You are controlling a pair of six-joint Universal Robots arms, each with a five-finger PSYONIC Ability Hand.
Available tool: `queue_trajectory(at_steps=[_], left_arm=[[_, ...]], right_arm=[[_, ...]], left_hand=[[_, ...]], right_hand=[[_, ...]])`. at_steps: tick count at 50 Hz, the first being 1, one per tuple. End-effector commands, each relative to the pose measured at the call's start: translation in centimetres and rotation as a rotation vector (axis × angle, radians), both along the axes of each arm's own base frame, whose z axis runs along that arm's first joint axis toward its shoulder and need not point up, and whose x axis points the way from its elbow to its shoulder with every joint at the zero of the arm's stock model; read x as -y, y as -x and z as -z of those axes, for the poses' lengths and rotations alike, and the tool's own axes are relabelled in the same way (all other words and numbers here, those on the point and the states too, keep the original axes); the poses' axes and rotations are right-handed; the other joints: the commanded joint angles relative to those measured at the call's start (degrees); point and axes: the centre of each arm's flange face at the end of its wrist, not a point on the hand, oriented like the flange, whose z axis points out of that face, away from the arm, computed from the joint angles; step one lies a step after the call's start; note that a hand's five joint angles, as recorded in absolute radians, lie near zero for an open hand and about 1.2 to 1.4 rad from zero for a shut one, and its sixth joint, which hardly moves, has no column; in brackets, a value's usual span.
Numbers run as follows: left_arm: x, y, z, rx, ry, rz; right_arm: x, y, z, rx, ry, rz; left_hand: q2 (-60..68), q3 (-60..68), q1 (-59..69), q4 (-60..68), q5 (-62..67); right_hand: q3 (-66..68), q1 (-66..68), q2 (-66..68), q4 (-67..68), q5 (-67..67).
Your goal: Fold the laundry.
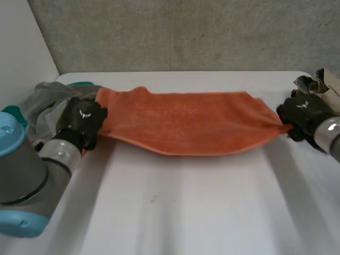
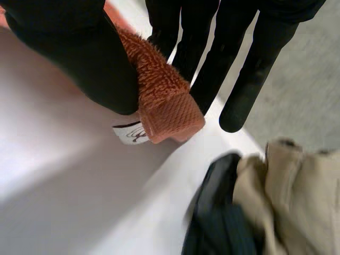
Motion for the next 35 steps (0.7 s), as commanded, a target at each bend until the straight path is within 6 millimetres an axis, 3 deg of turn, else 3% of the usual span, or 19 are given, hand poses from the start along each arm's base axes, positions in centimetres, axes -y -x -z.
queue_trajectory(at_steps=[1, 4, 8, 13, 17, 24, 28, 35], left_arm=[[-6.9, -2.7, 1.1, 0.24, -0.347, 0.036], [-8.8, -3.0, 1.8, 0.318, -0.431, 0.072], [-8.2, -2.6, 1.9, 0.354, -0.374, 0.092], [-3.3, -0.9, 2.9, 0.318, -0.199, 0.066], [0.5, 0.6, 3.3, 0.295, -0.081, 0.058], [6.6, 2.8, 4.0, 0.311, 0.061, 0.055], [7.7, 3.9, 6.1, 0.323, 0.034, 0.08], [10.4, 5.5, 5.8, 0.282, 0.133, 0.074]], right_arm=[[-7.3, 4.0, 0.4, -0.43, -0.348, -0.061], [-7.9, 4.0, 0.8, -0.465, -0.344, -0.078], [-7.2, 3.8, 0.8, -0.441, -0.289, -0.045], [-4.5, 3.3, 2.0, -0.361, -0.218, 0.006], [-2.1, 0.8, 3.5, -0.337, -0.16, -0.017], [2.4, -0.7, 3.7, -0.322, -0.06, 0.092], [3.4, -1.1, 5.3, -0.32, -0.076, 0.093], [5.9, -1.2, 6.5, -0.307, 0.047, 0.141]], left_hand=[[11.39, 11.69, 13.46, 11.24, 14.57], [11.39, 11.69, 13.46, 11.24, 14.57], [11.39, 11.69, 13.46, 11.24, 14.57], [11.39, 11.69, 13.46, 11.24, 14.57], [11.39, 11.69, 13.46, 11.24, 14.57], [11.39, 11.69, 13.46, 11.24, 14.57], [11.39, 11.69, 13.46, 11.24, 14.57], [11.39, 11.69, 13.46, 11.24, 14.57]], right_hand=[[12.31, 15.88, 12.65, 11.48, 13.68], [12.31, 15.88, 12.65, 11.48, 13.68], [12.31, 15.88, 12.65, 11.48, 13.68], [12.31, 15.88, 12.65, 11.48, 13.68], [12.31, 15.88, 12.65, 11.48, 13.68], [12.31, 15.88, 12.65, 11.48, 13.68], [12.31, 15.88, 12.65, 11.48, 13.68], [12.31, 15.88, 12.65, 11.48, 13.68]])
